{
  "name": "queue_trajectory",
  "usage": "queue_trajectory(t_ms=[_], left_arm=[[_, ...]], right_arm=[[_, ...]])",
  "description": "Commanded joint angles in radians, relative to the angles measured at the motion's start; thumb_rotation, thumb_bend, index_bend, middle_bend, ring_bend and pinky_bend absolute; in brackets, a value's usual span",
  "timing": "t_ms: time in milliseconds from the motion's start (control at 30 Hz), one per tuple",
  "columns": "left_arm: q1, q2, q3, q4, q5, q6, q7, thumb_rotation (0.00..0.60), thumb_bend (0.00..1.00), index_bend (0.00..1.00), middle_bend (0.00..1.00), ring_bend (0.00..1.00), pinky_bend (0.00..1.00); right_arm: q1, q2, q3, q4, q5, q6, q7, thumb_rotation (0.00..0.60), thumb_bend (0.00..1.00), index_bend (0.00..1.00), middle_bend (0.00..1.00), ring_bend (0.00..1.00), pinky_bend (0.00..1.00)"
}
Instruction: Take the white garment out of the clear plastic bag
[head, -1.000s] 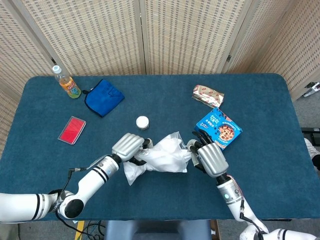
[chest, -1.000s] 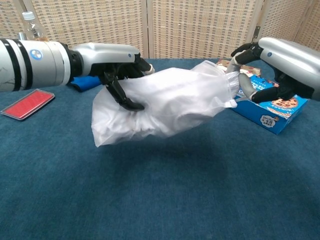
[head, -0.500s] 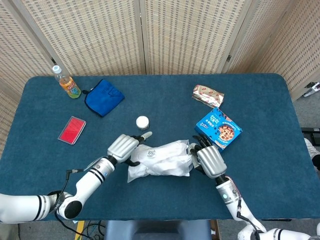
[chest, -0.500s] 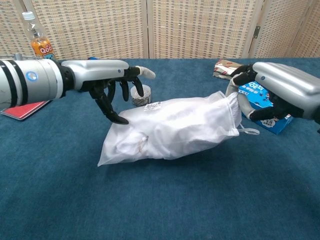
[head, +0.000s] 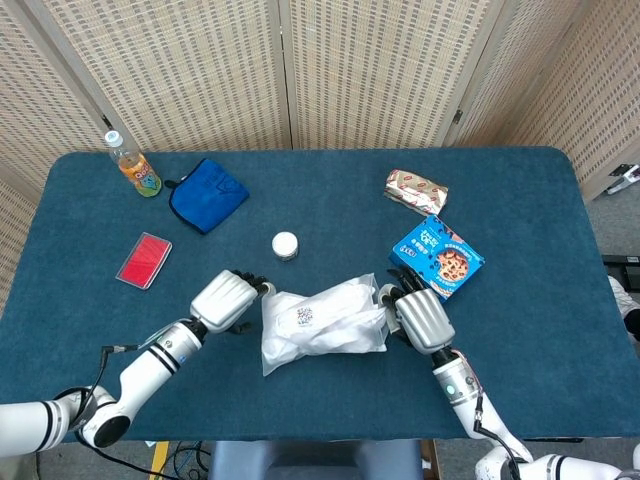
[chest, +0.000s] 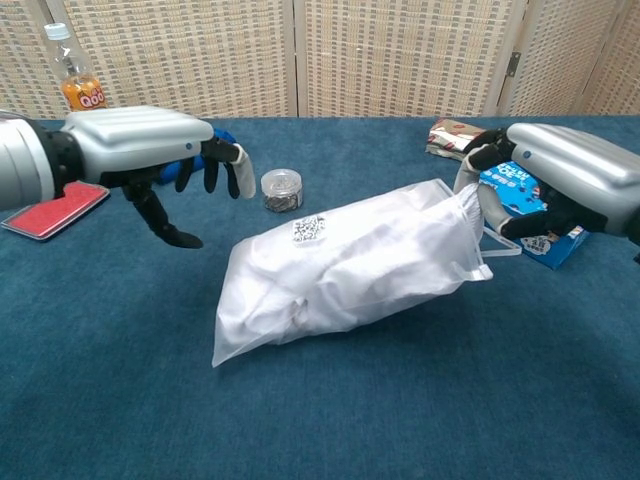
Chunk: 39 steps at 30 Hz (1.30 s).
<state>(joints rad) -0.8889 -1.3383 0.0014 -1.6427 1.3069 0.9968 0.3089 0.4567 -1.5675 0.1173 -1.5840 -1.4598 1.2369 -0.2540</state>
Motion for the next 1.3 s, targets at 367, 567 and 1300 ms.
queue_trajectory(t_ms=[367, 567, 1300], left_arm=[[0.054, -0.007, 0.180, 0.307, 0.608, 0.282, -0.325, 0.600, 0.21, 0.32, 0.62, 0.61, 0.54], [0.038, -0.048, 0.201, 0.345, 0.731, 0.342, -0.349, 0.600, 0.21, 0.25, 0.66, 0.67, 0.68], [0.063, -0.294, 0.209, 0.667, 0.790, 0.488, -0.572, 0.600, 0.21, 0.25, 0.85, 0.85, 0.84]], right_arm=[[0.005, -0.001, -0.001, -0.007, 0.008, -0.006, -0.020, 0.600, 0.70, 0.86, 0.43, 0.14, 0.11], [0.003, 0.001, -0.003, -0.014, 0.012, -0.003, -0.031, 0.600, 0.70, 0.86, 0.43, 0.14, 0.11], [-0.012, 0.040, -0.015, -0.057, 0.026, -0.009, 0.001, 0.600, 0.69, 0.86, 0.43, 0.14, 0.11]])
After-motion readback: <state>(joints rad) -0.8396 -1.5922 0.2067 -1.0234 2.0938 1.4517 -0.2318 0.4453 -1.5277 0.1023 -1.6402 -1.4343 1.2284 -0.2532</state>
